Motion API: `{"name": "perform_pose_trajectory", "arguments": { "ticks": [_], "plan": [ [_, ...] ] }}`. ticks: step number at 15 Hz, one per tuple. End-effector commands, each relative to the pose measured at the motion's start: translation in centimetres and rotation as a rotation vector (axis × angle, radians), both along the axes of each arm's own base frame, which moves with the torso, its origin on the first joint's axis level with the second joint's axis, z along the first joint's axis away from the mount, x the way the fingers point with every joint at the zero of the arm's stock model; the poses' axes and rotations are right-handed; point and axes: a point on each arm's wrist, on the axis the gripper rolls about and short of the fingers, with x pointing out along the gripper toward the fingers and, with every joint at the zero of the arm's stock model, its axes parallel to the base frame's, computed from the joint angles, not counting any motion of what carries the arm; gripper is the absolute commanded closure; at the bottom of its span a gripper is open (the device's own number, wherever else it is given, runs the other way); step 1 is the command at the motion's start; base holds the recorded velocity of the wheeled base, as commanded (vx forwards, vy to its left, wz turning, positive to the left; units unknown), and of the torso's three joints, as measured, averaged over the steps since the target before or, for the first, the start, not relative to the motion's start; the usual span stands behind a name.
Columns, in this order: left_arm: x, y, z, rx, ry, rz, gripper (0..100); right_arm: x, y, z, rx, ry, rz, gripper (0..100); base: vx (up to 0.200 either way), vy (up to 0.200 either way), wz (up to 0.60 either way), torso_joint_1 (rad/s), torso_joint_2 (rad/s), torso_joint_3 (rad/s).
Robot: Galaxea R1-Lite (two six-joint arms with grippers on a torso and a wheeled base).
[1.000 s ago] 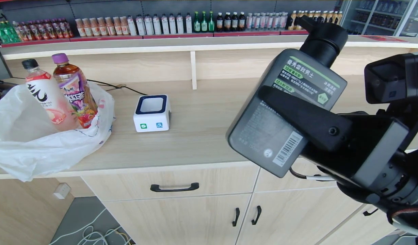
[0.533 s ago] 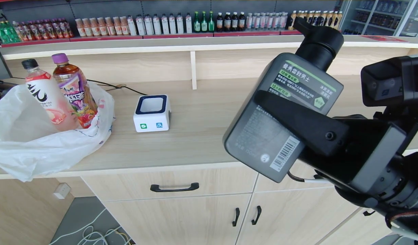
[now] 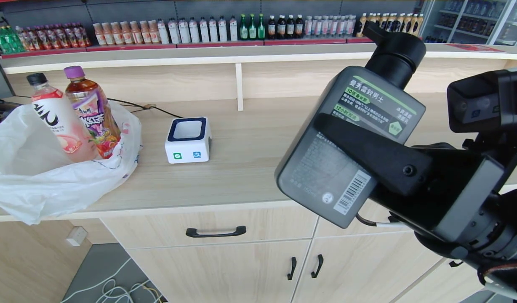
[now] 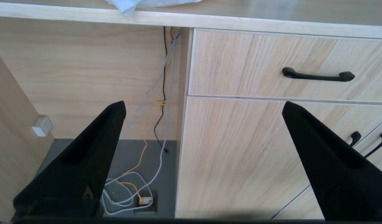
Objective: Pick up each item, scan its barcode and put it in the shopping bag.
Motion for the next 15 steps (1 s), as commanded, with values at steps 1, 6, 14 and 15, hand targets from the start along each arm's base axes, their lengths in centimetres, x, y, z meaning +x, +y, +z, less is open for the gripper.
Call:
{"name": "perform_pose_trajectory", "arguments": {
  "ticks": [1, 6, 14, 15],
  "plan": [
    [0.0, 0.0, 0.0, -0.001, 0.0, -0.001, 0, 0.0, 0.1, -0.1, -0.003, -0.001, 0.005, 100, 0.0, 0.0, 0.0, 0.0, 0.0, 0.0],
    [0.0, 0.0, 0.0, -0.001, 0.0, -0.001, 0, -0.1, 0.0, 0.0, -0.004, -0.01, 0.013, 100, 0.0, 0.0, 0.0, 0.0, 0.0, 0.0],
    [0.0, 0.0, 0.0, -0.001, 0.0, 0.0, 0, 0.4, -2.5, -1.4, -0.09, -0.097, -0.158, 100, 0.0, 0.0, 0.0, 0.0, 0.0, 0.0],
    [0.0, 0.0, 0.0, -0.001, 0.0, 0.0, 0, 0.8, -3.0, -1.9, -0.123, -0.122, -0.215, 100, 0.0, 0.0, 0.0, 0.0, 0.0, 0.0]
  ]
}}
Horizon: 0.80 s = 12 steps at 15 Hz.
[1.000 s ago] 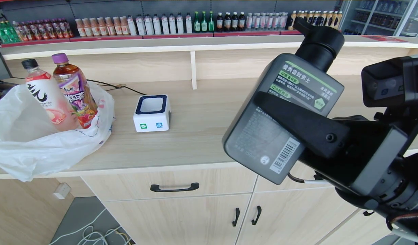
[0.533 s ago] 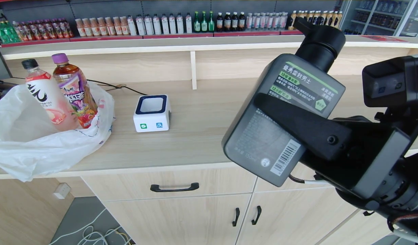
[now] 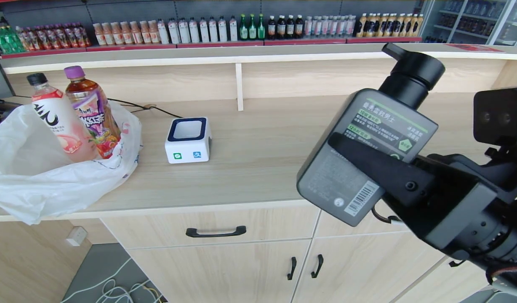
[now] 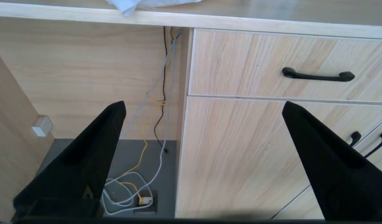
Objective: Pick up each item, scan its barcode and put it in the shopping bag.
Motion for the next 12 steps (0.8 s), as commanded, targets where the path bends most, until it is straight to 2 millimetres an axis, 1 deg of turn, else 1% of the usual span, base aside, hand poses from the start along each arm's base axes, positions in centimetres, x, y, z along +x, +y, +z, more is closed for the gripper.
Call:
{"name": "perform_pose_trajectory", "arguments": {
  "ticks": [1, 3, 6, 8, 9, 12],
  "plan": [
    [0.0, 0.0, 0.0, -0.001, 0.0, 0.001, 0, 0.5, -1.0, -1.0, -0.044, -0.007, -0.088, 100, 0.0, 0.0, 0.0, 0.0, 0.0, 0.0],
    [0.0, 0.0, 0.0, -0.001, 0.0, 0.001, 0, 1.0, -0.9, -1.7, -0.086, -0.05, -0.186, 100, 0.0, 0.0, 0.0, 0.0, 0.0, 0.0],
    [0.0, 0.0, 0.0, -0.001, 0.0, 0.001, 0, 2.2, -0.4, -2.6, -0.161, -0.108, -0.448, 100, 0.0, 0.0, 0.0, 0.0, 0.0, 0.0],
    [0.0, 0.0, 0.0, -0.001, 0.0, 0.001, 0, 2.6, -0.3, -3.1, -0.208, -0.126, -0.549, 100, 0.0, 0.0, 0.0, 0.0, 0.0, 0.0],
    [0.0, 0.0, 0.0, -0.001, 0.0, 0.001, 0, 3.2, 0.0, -3.0, -0.233, -0.155, -0.632, 100, 0.0, 0.0, 0.0, 0.0, 0.0, 0.0],
    [0.0, 0.0, 0.0, 0.001, 0.0, 0.001, 0, 3.7, 0.4, -3.5, -0.266, -0.156, -0.685, 100, 0.0, 0.0, 0.0, 0.0, 0.0, 0.0]
  ]
}}
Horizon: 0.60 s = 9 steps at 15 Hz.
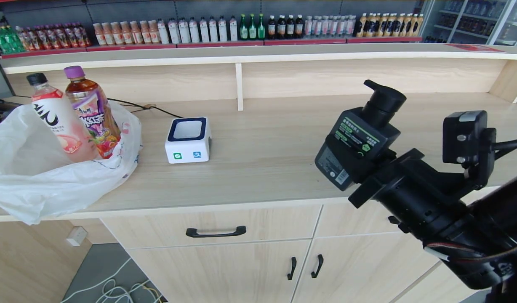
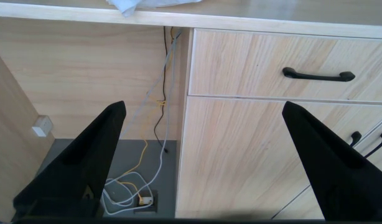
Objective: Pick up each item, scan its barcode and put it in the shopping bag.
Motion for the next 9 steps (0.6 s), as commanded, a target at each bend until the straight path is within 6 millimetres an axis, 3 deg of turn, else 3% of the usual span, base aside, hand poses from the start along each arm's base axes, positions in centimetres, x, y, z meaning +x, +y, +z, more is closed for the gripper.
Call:
{"name": "perform_pose_trajectory", "arguments": {
  "ticks": [1, 9],
  "plan": [
    [0.0, 0.0, 0.0, 0.0, 0.0, 0.0, 0, 0.63, 0.56, -0.63, -0.023, 0.011, -0.006, 100, 0.0, 0.0, 0.0, 0.0, 0.0, 0.0],
    [0.0, 0.0, 0.0, 0.0, 0.0, 0.0, 0, 1.18, 0.8, -0.52, 0.022, 0.032, 0.02, 100, 0.0, 0.0, 0.0, 0.0, 0.0, 0.0]
  ]
}}
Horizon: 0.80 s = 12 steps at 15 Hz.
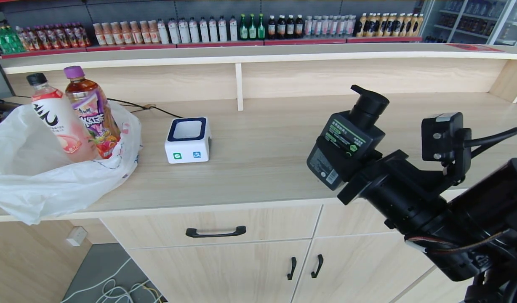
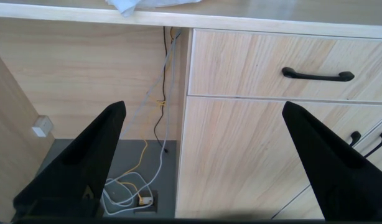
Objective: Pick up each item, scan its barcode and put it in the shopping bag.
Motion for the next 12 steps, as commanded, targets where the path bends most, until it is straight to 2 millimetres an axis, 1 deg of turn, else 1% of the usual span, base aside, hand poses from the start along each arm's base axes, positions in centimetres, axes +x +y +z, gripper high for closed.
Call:
{"name": "perform_pose_trajectory", "arguments": {
  "ticks": [1, 7, 8, 12],
  "plan": [
    [0.0, 0.0, 0.0, 0.0, 0.0, -0.001, 0, 0.05, 0.04, -0.15, 0.001, 0.007, 0.005, 100, 0.0, 0.0, 0.0, 0.0, 0.0, 0.0],
    [0.0, 0.0, 0.0, -0.001, 0.0, -0.001, 0, 0.03, -0.15, -0.13, 0.042, 0.036, 0.015, 100, 0.0, 0.0, 0.0, 0.0, 0.0, 0.0],
    [0.0, 0.0, 0.0, -0.001, 0.0, -0.001, 0, -0.03, -0.21, -0.19, 0.042, 0.039, 0.014, 100, 0.0, 0.0, 0.6, 0.002, 0.0, 0.007],
    [0.0, 0.0, 0.0, -0.001, 0.0, -0.001, 0, 0.33, -0.65, -0.3, 0.042, 0.044, -0.003, 100, 0.0, 0.0, 0.0, 0.0, 0.0, 0.0]
  ]
}}
